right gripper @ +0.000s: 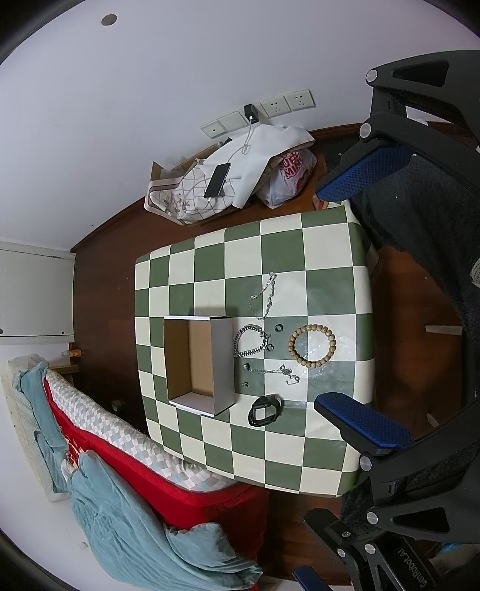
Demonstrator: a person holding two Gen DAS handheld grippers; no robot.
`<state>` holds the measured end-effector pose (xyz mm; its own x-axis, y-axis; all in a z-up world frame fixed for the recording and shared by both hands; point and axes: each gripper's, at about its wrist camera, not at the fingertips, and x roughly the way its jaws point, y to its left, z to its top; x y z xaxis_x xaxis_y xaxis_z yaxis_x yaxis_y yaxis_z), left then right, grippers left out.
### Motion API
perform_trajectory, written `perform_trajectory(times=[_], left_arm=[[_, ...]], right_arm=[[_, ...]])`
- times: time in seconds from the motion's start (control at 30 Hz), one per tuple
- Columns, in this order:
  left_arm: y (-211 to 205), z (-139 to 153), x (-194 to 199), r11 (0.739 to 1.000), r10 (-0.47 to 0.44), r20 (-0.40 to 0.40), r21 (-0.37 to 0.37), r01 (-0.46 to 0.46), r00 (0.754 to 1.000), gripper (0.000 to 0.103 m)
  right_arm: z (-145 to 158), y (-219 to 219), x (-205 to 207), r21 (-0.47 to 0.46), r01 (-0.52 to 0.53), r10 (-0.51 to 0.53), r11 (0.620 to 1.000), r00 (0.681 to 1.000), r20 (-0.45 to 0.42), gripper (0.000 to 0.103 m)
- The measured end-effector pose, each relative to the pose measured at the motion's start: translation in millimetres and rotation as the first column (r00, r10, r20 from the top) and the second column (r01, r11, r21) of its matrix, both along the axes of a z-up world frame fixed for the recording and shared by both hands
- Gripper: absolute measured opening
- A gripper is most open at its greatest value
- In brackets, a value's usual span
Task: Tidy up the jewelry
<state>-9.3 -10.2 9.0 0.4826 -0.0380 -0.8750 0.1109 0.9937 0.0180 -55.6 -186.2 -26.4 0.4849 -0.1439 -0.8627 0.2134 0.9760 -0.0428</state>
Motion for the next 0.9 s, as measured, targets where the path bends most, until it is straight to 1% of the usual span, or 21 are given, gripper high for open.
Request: perform_trajectory(times=[0.9], left_arm=[[-0.5, 2.7, -0.2, 1.000, 0.003, 0.001, -0.006, -0.003, 1.000, 0.102]], right_arm=[[1.1, 2.1, 0.8, -0.005, 0.000, 0.000, 1.000, 1.000, 0.001, 0.103]])
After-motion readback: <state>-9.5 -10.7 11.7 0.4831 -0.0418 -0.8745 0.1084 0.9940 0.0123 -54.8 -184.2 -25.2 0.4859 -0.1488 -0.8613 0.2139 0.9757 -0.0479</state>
